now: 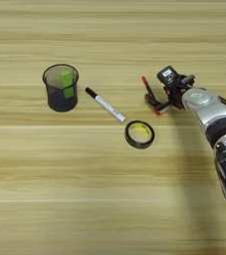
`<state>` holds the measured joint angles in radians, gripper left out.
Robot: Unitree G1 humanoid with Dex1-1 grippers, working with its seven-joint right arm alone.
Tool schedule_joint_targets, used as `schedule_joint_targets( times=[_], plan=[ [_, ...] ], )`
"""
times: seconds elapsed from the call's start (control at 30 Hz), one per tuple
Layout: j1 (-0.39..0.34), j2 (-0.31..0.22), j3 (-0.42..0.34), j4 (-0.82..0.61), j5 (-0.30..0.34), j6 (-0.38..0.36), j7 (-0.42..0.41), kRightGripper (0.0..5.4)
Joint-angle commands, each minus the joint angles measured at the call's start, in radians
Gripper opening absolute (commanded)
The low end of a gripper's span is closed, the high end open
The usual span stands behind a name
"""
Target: Move the objects on the table
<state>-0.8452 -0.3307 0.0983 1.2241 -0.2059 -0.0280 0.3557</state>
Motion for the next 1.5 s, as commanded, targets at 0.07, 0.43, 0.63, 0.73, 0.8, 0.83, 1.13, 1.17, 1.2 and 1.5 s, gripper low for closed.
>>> schedule_joint_targets(
  times=[0.07,0.43,0.63,0.73,0.8,0.83,1.13,1.17,1.2,1.5],
  plan=[
    [-0.019,-0.031,-0.004,-0.020,0.001,0.038,0.006,5.37],
    [0.023,0.017,-0.114,-0.092,0.158,0.079,0.132,5.37],
    [0.041,0.028,-0.133,-0.117,0.192,0.117,0.146,5.37],
    [0.047,0.028,-0.132,-0.120,0.194,0.126,0.142,5.37],
    [0.048,0.029,-0.133,-0.121,0.196,0.131,0.140,5.37],
    [0.049,0.029,-0.133,-0.120,0.197,0.135,0.141,5.37],
    [0.043,0.028,-0.150,-0.108,0.216,0.215,0.138,4.46],
    [0.043,0.028,-0.153,-0.109,0.219,0.223,0.141,4.33],
    [0.043,0.029,-0.155,-0.109,0.221,0.229,0.144,4.33],
    [0.046,0.031,-0.157,-0.118,0.233,0.270,0.172,3.28]
  ],
)
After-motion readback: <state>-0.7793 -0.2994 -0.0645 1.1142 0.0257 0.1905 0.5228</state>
